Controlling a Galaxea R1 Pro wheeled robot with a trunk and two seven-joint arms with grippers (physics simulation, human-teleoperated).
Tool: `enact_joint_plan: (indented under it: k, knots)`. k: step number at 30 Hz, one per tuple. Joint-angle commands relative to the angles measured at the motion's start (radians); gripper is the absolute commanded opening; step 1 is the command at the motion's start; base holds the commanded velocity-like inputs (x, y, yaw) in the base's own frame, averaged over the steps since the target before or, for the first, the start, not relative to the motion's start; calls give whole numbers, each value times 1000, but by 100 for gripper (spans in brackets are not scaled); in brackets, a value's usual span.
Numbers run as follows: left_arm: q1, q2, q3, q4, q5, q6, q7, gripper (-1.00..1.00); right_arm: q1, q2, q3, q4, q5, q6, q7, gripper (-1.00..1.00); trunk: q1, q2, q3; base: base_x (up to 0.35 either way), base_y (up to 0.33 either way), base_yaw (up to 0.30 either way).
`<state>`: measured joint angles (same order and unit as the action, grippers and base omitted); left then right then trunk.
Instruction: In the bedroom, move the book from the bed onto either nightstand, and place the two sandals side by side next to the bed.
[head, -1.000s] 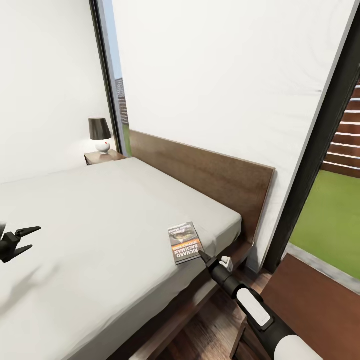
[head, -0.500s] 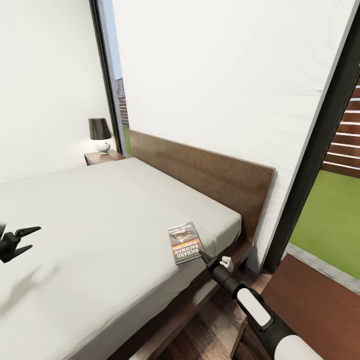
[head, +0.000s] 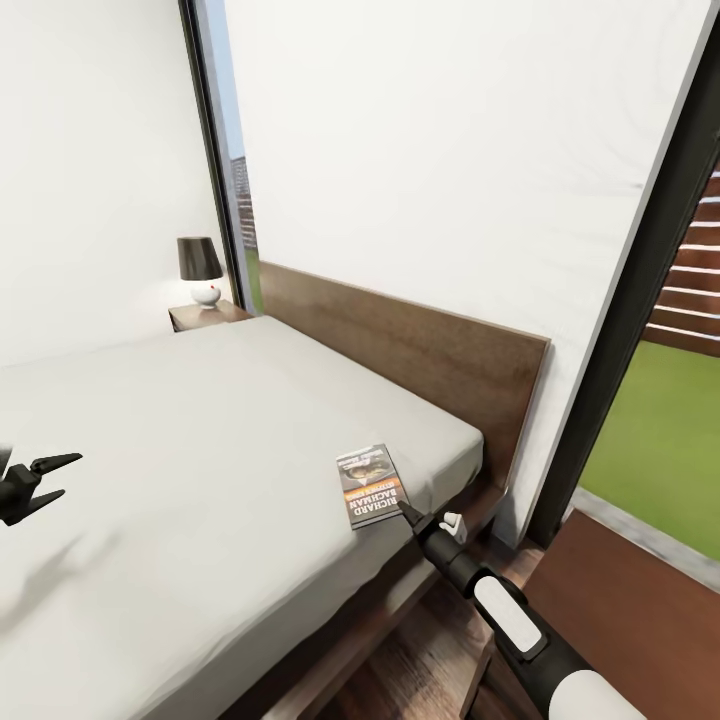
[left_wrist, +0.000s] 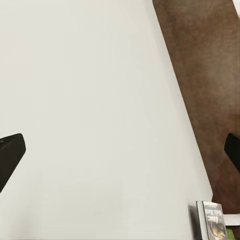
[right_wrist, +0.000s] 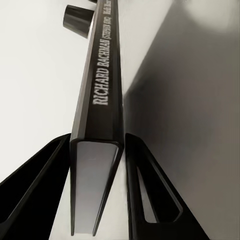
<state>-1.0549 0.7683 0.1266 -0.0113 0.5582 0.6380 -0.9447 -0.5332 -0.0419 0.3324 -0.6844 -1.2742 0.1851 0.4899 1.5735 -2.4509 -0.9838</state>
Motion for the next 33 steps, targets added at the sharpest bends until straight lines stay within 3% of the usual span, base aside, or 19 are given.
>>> enact_joint_plan:
  k: [1,22,33]
  knots:
    - [-1,0,7,1,-6,6,-2,100,-1,-1,4,0,-10,4,1,-100,-4,7,2,0,0,0]
    - [-1,-2,6,-1,-6,8,-2,100,-1,-1,2,0,-11,4,2,-100,-85,154,68,0,0,0]
    - [-1,-21,5,0,-7,8,-1,100,-1,0,5,0,-11,4,4,-100,-127,231,102,0,0,0]
